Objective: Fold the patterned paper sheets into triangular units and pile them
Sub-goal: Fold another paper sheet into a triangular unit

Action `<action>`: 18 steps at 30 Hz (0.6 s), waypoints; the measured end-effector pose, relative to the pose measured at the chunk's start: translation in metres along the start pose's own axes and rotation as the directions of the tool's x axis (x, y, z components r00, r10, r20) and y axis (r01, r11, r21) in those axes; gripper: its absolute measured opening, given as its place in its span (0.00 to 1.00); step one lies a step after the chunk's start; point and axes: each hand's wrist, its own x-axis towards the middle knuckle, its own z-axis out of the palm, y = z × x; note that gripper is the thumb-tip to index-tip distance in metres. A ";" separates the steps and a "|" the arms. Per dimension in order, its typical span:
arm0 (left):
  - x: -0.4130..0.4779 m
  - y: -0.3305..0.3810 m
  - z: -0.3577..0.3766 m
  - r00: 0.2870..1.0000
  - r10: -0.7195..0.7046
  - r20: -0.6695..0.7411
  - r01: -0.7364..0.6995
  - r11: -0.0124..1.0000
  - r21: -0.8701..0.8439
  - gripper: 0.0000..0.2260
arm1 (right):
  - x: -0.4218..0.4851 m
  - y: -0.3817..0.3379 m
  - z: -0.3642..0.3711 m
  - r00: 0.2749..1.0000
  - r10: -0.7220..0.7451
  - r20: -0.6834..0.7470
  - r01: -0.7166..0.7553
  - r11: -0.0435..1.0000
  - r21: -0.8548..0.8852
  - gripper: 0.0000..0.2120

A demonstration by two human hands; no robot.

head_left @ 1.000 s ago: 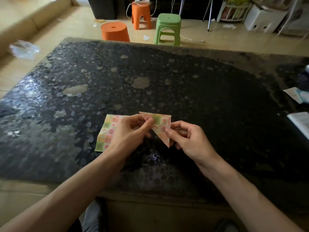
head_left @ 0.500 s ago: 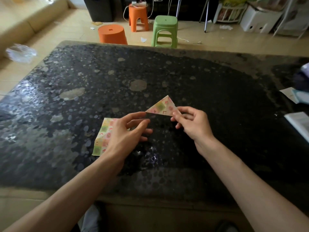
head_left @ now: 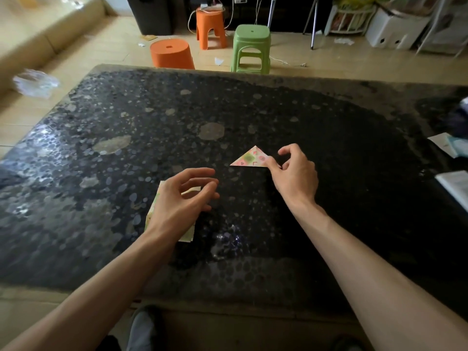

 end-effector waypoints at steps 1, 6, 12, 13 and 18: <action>0.000 0.002 -0.005 1.000 0.007 -0.016 -0.007 1.000 -0.001 0.08 | -0.005 -0.002 0.000 0.999 -0.024 -0.022 0.024 0.999 0.034 0.14; 0.000 0.009 -0.047 0.991 0.056 -0.122 -0.050 0.997 0.054 0.08 | -0.047 -0.022 0.018 0.964 -0.242 0.113 0.220 0.958 0.183 0.09; 0.010 -0.007 -0.094 0.978 -0.019 -0.206 0.058 0.981 0.187 0.10 | -0.104 -0.053 0.049 0.832 -0.453 0.321 0.425 0.891 0.158 0.28; 0.011 -0.010 -0.096 0.978 -0.035 -0.205 0.079 0.974 0.211 0.11 | -0.111 -0.057 0.052 0.822 -0.465 0.329 0.447 0.885 0.134 0.31; 0.011 -0.021 -0.088 0.994 -0.071 -0.079 0.092 0.949 0.302 0.12 | -0.128 -0.062 0.058 0.791 -0.509 0.341 0.531 0.847 0.031 0.38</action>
